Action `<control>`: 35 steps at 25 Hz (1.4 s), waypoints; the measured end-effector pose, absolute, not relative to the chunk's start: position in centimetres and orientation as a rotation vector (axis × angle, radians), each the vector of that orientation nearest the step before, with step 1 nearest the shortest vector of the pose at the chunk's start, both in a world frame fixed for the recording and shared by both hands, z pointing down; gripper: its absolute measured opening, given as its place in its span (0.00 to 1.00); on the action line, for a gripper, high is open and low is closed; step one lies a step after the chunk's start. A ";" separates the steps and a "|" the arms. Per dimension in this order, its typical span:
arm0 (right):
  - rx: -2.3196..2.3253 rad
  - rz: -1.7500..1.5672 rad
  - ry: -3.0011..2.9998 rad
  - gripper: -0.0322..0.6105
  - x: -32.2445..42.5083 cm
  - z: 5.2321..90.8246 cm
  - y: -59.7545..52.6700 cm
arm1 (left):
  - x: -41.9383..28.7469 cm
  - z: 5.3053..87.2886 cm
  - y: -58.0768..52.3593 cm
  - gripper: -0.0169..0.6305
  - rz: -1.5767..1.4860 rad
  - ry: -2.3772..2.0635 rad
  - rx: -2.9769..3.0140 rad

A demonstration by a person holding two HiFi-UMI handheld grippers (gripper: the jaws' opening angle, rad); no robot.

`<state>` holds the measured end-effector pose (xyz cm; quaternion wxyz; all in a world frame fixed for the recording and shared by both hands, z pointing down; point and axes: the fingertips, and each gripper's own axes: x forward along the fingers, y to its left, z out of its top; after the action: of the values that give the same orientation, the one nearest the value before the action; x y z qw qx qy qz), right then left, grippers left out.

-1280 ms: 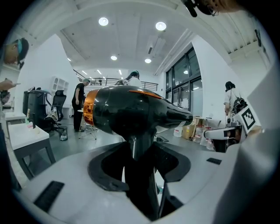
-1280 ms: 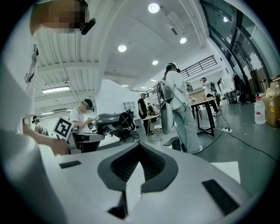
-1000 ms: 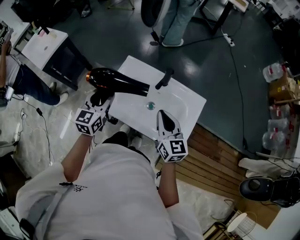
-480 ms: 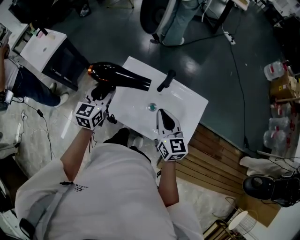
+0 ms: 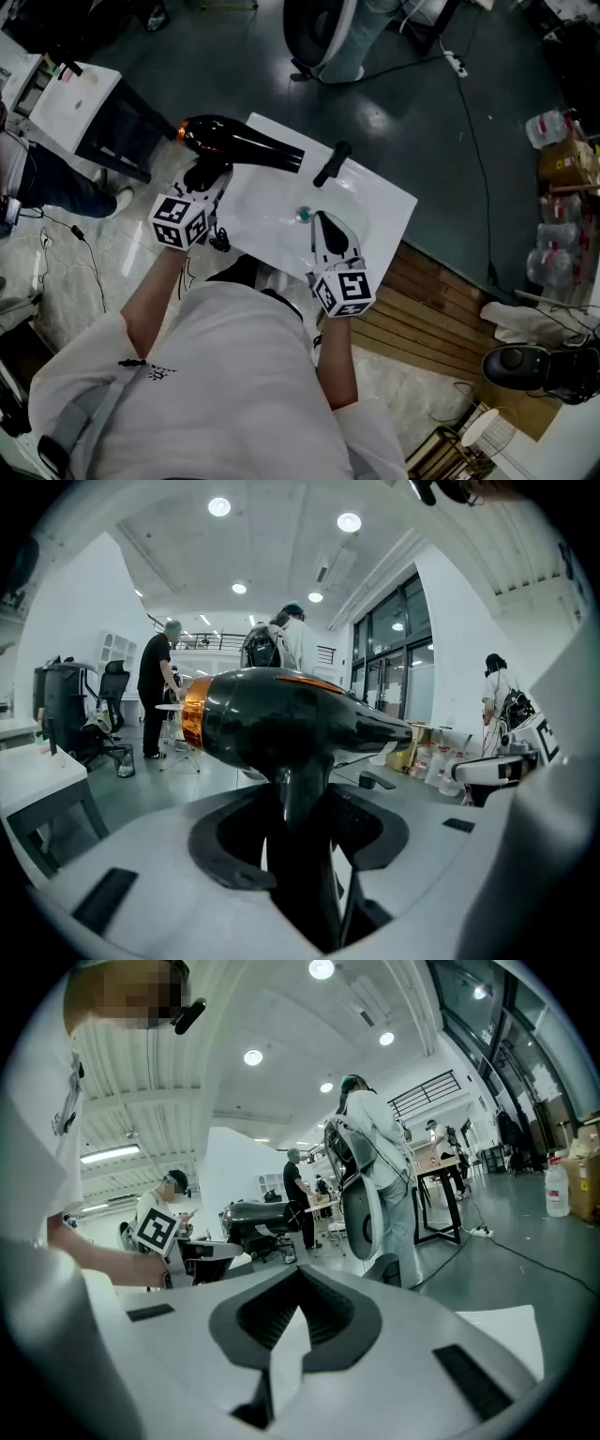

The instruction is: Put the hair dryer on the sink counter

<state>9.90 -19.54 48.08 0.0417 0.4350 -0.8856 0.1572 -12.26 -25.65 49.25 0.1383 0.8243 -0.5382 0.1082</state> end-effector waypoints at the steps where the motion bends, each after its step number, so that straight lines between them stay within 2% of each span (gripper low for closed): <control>1: 1.336 0.485 -2.707 0.06 9.8 48.1 -19.8 | -12.3 49.4 -26.0 0.31 0.313 -1.551 2.384; 24: 1.363 0.550 -2.628 0.06 8.1 50.0 -24.5 | -12.3 51.6 -33.6 0.31 0.342 -1.440 2.405; 35: 1.364 0.597 -2.583 0.06 7.0 51.9 -26.6 | -11.2 55.5 -37.2 0.31 0.386 -1.350 2.372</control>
<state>7.00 -26.57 51.87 0.0800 0.4560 -0.8636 0.1996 -11.22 -37.16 55.54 0.1916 0.8446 -0.4807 0.1374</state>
